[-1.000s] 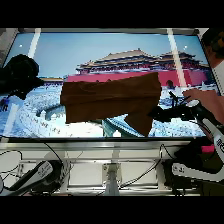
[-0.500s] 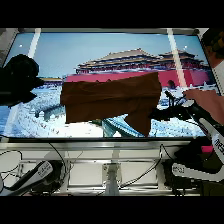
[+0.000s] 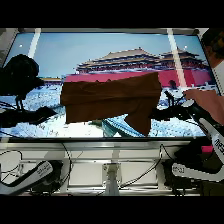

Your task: Fold the clothes and pants, and hang the long-sleeved shirts on hangers.

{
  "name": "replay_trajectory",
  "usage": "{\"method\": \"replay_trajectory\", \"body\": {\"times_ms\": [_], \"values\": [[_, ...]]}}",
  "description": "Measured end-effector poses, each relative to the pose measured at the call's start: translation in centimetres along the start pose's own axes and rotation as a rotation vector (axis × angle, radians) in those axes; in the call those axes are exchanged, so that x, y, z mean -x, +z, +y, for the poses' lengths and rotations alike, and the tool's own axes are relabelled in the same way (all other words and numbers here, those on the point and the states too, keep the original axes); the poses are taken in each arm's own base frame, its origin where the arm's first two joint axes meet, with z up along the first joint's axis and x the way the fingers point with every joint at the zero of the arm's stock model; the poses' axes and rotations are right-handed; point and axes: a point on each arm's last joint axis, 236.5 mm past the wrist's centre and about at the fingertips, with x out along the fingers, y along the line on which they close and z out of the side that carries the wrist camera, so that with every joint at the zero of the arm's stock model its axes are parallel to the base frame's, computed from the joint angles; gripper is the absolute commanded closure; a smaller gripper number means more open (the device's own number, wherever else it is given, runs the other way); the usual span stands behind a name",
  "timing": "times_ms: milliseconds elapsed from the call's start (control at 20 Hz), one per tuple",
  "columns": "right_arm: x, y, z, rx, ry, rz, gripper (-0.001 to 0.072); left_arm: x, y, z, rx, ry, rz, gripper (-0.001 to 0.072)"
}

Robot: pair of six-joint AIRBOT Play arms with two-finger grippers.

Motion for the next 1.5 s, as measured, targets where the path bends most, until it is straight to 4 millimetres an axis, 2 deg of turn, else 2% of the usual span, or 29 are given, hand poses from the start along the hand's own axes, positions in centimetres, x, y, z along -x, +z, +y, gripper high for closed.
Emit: {"method": "replay_trajectory", "body": {"times_ms": [400, 450, 550, 600, 700, 750, 800, 950, 1100, 1200, 1400, 1500], "values": [[0.0, 0.2, -0.2, 0.002, -0.007, -0.007, 0.0696, -5.4, -3.2, -1.6, -0.037, -0.05, 0.152, 0.0022], [0.0, 0.2, -0.2, 0.002, -0.009, -0.008, 0.0696, -6.0, -3.5, -1.9, -0.039, -0.059, 0.171, 0.0046], [0.0, 0.2, -0.3, 0.002, -0.01, -0.011, 0.0696, -7.1, -4.1, -2.0, -0.04, -0.065, 0.2, 0.0314], [0.0, 0.3, -0.3, 0.002, -0.011, -0.012, 0.0697, -7.7, -4.2, -1.8, -0.041, -0.055, 0.207, 0.0401], [0.0, 0.3, -0.3, 0.002, -0.012, -0.014, 0.0696, -8.3, -4.3, -1.6, -0.038, -0.05, 0.213, 0.0514], [0.0, 0.3, -0.3, 0.001, -0.012, -0.015, 0.0696, -8.5, -4.2, -1.7, -0.034, -0.051, 0.208, 0.0643], [0.0, 0.4, -0.3, 0.001, -0.012, -0.016, 0.0696, -8.7, -3.9, -1.6, -0.031, -0.048, 0.198, 0.0685], [0.0, 0.4, -0.2, 0.001, -0.011, -0.018, 0.0697, -8.7, -3.4, -2.3, -0.046, -0.072, 0.175, 0.0685], [0.7, 0.8, -0.3, 0.041, -0.032, -0.045, 0.0697, -7.0, -2.0, -4.3, -0.089, -0.119, 0.127, 0.0686], [1.9, 1.0, -0.1, 0.104, -0.056, -0.065, 0.0697, -4.8, 0.0, -5.1, -0.125, -0.121, 0.047, 0.0686], [5.6, 1.9, 3.2, 0.18, -0.021, -0.168, 0.0698, 2.2, 4.8, -5.2, -0.163, -0.077, -0.192, 0.0686], [7.5, 2.1, 5.1, 0.212, 0.004, -0.226, 0.0697, 5.5, 6.0, -5.0, -0.172, -0.045, -0.287, 0.0686]]}}
